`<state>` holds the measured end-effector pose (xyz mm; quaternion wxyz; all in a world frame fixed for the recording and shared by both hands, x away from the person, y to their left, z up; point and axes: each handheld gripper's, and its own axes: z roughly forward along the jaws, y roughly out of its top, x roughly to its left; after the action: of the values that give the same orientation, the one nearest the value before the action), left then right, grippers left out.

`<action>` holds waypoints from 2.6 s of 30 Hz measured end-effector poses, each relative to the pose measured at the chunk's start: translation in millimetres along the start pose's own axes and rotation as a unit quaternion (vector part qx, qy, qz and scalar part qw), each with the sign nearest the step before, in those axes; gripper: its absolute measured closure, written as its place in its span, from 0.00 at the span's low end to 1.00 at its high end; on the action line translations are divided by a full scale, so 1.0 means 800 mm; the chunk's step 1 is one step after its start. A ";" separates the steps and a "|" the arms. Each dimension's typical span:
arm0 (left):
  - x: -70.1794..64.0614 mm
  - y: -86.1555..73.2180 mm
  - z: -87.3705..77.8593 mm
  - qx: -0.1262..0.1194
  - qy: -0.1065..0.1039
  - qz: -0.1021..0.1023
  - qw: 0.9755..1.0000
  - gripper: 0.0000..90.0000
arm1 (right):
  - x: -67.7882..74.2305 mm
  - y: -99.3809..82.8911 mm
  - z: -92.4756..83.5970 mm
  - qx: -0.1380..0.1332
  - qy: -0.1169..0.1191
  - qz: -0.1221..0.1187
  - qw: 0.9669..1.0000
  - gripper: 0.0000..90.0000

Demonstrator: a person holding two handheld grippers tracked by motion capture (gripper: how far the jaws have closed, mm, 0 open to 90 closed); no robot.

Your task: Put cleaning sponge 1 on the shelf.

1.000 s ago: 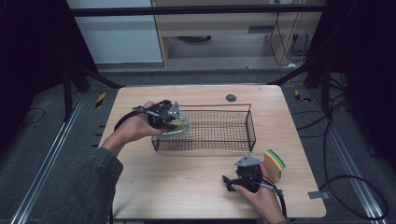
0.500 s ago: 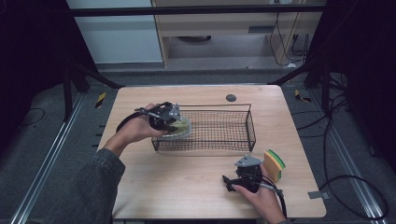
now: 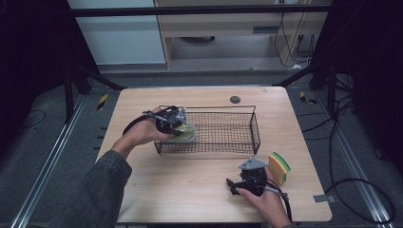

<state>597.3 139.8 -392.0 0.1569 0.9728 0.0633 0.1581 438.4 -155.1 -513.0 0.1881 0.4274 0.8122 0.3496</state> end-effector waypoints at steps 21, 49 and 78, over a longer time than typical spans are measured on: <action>0.002 -0.005 0.020 0.024 -0.012 -0.005 1.000 0.78 | 0.000 0.000 0.000 0.000 0.000 0.000 1.000 0.04; -0.004 -0.001 -0.022 -0.023 0.032 -0.040 0.998 0.62 | 0.000 0.000 0.000 0.000 0.000 0.000 1.000 0.04; -0.092 -0.043 -0.062 -0.122 0.106 -0.176 0.971 0.06 | 0.002 0.004 -0.004 0.024 0.000 -0.002 1.000 0.06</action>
<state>509.3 173.8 -379.9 0.2918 0.8976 0.2304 0.2368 437.6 -153.5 -508.6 0.1788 0.4303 0.8211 0.3295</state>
